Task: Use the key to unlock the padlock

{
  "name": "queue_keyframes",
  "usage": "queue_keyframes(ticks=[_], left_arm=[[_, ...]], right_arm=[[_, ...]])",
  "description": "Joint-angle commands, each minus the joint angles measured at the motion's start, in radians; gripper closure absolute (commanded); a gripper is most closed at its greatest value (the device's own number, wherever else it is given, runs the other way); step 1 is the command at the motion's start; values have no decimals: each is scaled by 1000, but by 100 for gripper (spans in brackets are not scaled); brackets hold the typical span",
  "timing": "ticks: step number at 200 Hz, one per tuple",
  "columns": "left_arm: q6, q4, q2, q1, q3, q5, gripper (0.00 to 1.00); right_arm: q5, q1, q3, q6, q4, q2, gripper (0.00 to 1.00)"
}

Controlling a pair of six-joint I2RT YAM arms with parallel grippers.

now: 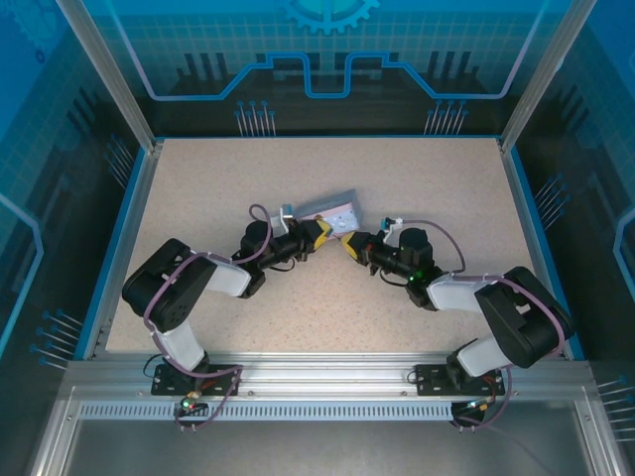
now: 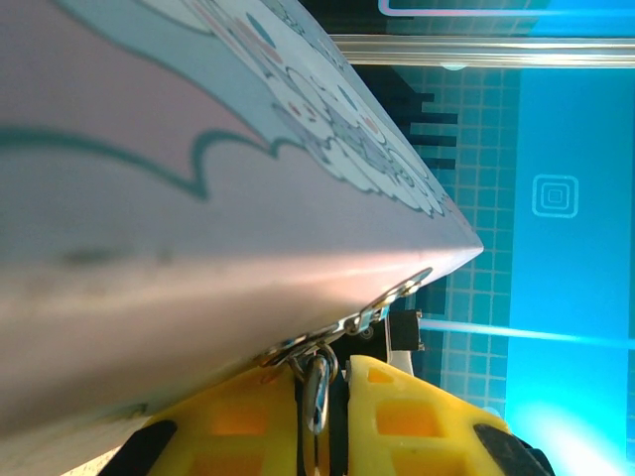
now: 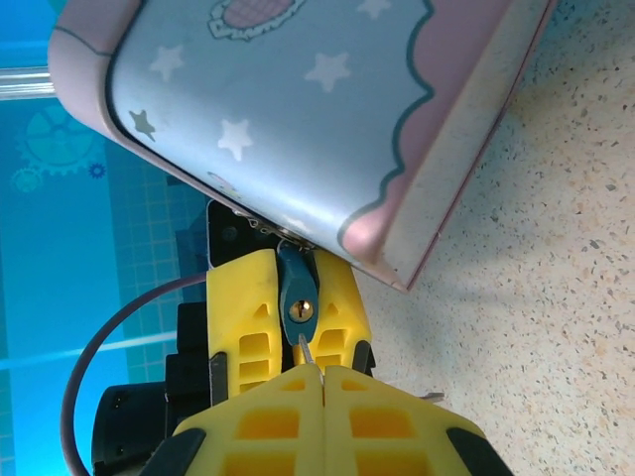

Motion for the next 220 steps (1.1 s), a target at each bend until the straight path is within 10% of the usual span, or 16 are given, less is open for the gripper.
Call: queue_keyframes(ticks=[1,220], left_arm=[[3,99,-22,11,0,5,100],[-3,114,-1,6,1,2,100]], right_arm=[[23,10,19,13,57,20,100],[26,34,87,34,84,103,100]])
